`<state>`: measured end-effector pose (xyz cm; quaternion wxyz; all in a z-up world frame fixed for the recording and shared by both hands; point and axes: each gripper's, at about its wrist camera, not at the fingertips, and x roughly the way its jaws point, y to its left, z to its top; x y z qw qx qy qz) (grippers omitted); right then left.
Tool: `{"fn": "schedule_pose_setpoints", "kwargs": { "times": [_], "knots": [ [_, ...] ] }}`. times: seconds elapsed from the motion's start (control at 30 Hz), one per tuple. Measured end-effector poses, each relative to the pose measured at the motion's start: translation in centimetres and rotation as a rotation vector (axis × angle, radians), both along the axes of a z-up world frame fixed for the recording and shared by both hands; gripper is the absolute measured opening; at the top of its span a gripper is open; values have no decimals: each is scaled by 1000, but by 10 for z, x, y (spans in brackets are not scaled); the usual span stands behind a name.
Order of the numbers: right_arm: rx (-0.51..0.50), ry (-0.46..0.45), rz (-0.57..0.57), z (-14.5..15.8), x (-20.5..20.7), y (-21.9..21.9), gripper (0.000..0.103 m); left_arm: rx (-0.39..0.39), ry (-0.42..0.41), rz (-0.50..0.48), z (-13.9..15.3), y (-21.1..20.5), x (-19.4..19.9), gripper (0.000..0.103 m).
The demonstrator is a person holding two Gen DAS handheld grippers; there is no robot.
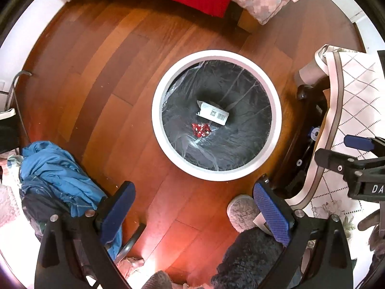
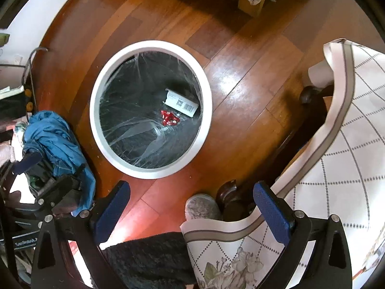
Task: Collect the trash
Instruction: 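Move both open tools back from the bin toward the table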
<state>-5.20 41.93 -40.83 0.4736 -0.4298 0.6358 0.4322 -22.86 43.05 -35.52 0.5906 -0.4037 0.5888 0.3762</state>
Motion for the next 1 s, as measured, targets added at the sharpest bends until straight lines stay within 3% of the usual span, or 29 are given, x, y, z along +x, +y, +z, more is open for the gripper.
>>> {"fn": "schedule_pose_setpoints", "kwargs": {
  "times": [0.23,0.47,0.7,0.83,1.0],
  "knots": [
    [122,-26,-32,45,4,-27,103,157,0,29,51,-31,-4,101],
    [286,-24,-67,110,9,-70,103,302,-41,37,114,-68,-4,101],
    [526,11,-162,194,26,-134,103,545,-34,48,189,-126,9,101],
    [658,21,-241,242,45,-182,103,636,-52,49,212,-161,31,101],
    [716,11,-363,273,85,-271,103,645,-118,-9,209,-208,84,101]
  ]
}}
